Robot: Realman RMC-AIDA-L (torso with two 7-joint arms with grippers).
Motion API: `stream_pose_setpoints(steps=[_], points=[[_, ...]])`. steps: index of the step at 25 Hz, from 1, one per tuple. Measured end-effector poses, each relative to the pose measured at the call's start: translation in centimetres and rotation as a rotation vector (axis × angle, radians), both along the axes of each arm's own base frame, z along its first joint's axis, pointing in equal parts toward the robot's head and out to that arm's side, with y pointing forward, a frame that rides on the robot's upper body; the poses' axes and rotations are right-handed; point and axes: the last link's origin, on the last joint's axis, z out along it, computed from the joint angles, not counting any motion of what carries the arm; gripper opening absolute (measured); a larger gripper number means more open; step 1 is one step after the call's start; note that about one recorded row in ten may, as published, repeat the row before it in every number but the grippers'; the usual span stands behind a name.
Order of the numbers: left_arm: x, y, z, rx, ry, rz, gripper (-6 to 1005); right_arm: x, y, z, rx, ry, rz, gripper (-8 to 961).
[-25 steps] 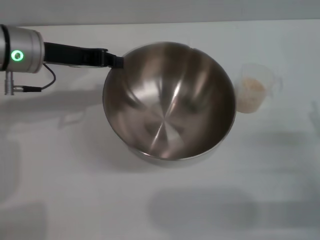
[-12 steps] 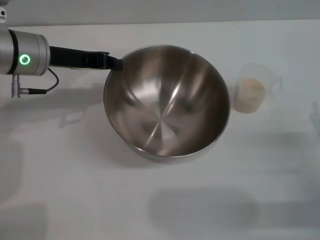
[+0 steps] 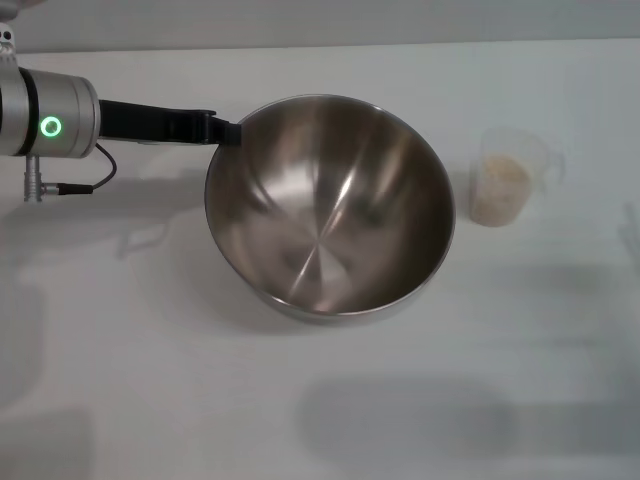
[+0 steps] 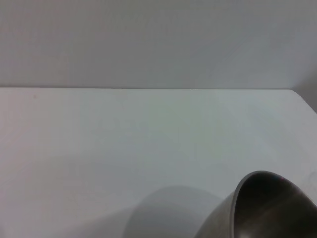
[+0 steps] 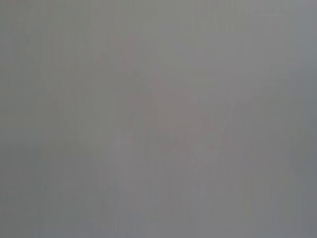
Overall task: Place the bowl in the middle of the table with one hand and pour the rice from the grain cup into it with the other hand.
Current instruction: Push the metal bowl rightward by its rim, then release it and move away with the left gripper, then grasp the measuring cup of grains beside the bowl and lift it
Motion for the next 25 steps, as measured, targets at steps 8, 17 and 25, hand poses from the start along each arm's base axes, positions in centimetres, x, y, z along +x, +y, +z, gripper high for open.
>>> stream_pose_setpoints(steps=[8,17,25], points=[[-0.4,0.0,-0.2,0.002,-0.009,0.013,40,0.0,0.2,-0.2,-0.010,0.002,-0.007,825],[0.2,0.1,0.3,0.013,-0.008,-0.022,214,0.0,0.2,-0.2,-0.011,0.002,-0.007,826],[2.5,1.7,5.5,0.251,0.091,-0.145,526,0.0,0.2,-0.1,-0.008,0.001,-0.005,824]])
